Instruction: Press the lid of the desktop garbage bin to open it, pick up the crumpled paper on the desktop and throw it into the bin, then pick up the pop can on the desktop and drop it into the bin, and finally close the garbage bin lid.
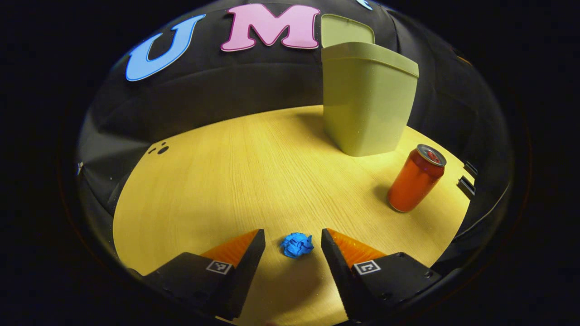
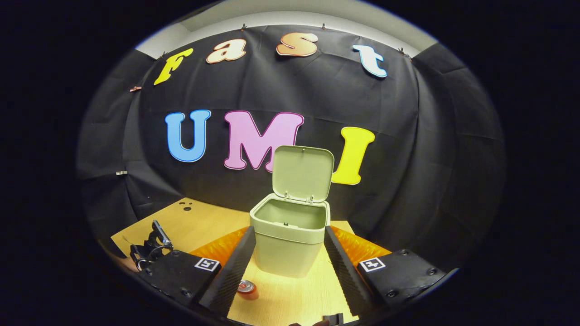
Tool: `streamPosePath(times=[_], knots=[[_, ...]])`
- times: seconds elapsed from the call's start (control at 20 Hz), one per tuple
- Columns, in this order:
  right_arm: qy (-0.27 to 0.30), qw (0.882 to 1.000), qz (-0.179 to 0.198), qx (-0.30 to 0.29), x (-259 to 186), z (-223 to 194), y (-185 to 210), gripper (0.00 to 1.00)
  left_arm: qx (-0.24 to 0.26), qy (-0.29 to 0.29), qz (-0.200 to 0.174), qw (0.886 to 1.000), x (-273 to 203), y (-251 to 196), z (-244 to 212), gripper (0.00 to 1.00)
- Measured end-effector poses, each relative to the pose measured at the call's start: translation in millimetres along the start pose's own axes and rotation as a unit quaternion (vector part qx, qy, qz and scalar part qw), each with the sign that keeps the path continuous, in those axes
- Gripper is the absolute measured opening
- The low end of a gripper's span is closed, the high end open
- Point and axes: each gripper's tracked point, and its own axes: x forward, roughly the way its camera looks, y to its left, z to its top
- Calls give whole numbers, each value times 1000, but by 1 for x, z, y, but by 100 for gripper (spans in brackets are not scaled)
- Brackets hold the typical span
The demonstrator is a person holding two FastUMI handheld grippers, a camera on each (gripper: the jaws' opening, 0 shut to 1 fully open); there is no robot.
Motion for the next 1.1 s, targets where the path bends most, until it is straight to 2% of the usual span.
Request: streamPosePath(times=[0.05,0.2,0.35,0.4,0.45,0.5,0.55,0.75,0.9,1.0,1.1], knots=[[1,1000,-2,0,0,0,-1,96,1,5,3,1000,3,1,-4,80],[6,1000,-3,-1,1,-2,-4,96,10,21,0,1000,8,-3,-12,65],[12,1000,-3,1,2,-5,-2,96,14,31,1,999,14,-7,-20,58],[13,1000,-1,-1,1,-5,-1,96,11,31,0,999,15,-10,-19,48],[13,1000,-1,-4,1,-6,-1,96,8,31,0,999,15,-10,-20,46],[14,1000,-1,-6,1,-7,0,96,4,31,0,1000,13,-10,-19,39],[14,1000,0,-7,2,-8,1,96,0,31,3,1000,11,-8,-17,42],[15,1000,1,0,3,-11,2,96,-9,10,7,1000,-4,-3,3,37],[16,1000,2,4,4,-14,4,96,-9,-19,10,1000,-24,0,31,45],[17,1000,4,6,5,-17,8,96,-7,-43,10,999,-38,-1,56,41],[17,1000,6,10,7,-18,10,96,-4,-70,9,997,-52,-2,82,45]])
